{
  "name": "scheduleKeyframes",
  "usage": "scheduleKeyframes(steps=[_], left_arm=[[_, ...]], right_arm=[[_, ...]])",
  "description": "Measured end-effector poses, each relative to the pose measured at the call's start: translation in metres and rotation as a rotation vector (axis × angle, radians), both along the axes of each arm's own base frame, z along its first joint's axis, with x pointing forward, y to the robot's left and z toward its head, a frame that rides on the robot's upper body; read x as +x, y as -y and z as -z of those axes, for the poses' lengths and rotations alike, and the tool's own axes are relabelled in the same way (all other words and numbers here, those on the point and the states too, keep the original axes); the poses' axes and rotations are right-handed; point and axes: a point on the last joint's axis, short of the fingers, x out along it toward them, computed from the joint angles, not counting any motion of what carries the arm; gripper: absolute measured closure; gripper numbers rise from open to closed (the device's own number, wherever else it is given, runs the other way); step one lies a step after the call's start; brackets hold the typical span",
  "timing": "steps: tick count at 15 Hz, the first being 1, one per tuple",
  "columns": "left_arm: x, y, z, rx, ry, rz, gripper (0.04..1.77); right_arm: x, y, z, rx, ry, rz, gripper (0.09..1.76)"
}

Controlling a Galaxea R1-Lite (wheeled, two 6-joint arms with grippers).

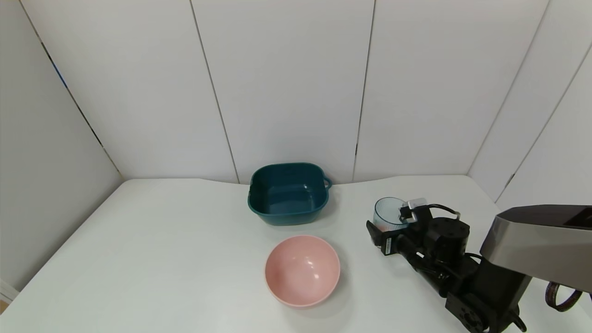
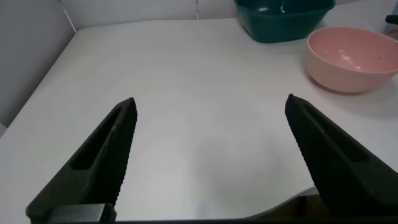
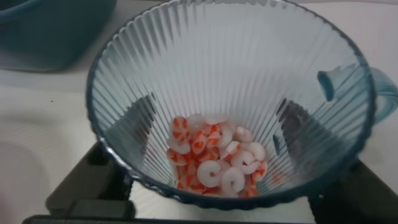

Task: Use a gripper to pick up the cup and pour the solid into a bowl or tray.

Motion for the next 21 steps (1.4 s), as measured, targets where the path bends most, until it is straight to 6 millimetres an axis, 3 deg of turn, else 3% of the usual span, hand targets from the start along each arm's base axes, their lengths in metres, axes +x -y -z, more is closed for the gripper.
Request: scheduleKeyframes(steps=[2, 12, 16, 21], left_arm=[[0.000, 0.000, 0.000, 0.000, 0.000, 0.000, 0.09], [0.000, 0.000, 0.000, 0.000, 0.000, 0.000, 0.09], [0.000, 0.000, 0.000, 0.000, 0.000, 0.000, 0.09], [0.000, 0.000, 0.000, 0.000, 0.000, 0.000, 0.09]], right_arm=[[0.000, -0.001, 0.001, -0.001, -0.001, -0.005, 0.46], [-0.003, 0.000, -0.008, -0.009, -0.019, -0.022, 0.47], [-0.005, -0.001, -0.035, -0.029, -0.070, -0.046, 0.47], [0.000, -0.008, -0.086, -0.110, -0.048, -0.075, 0.47]])
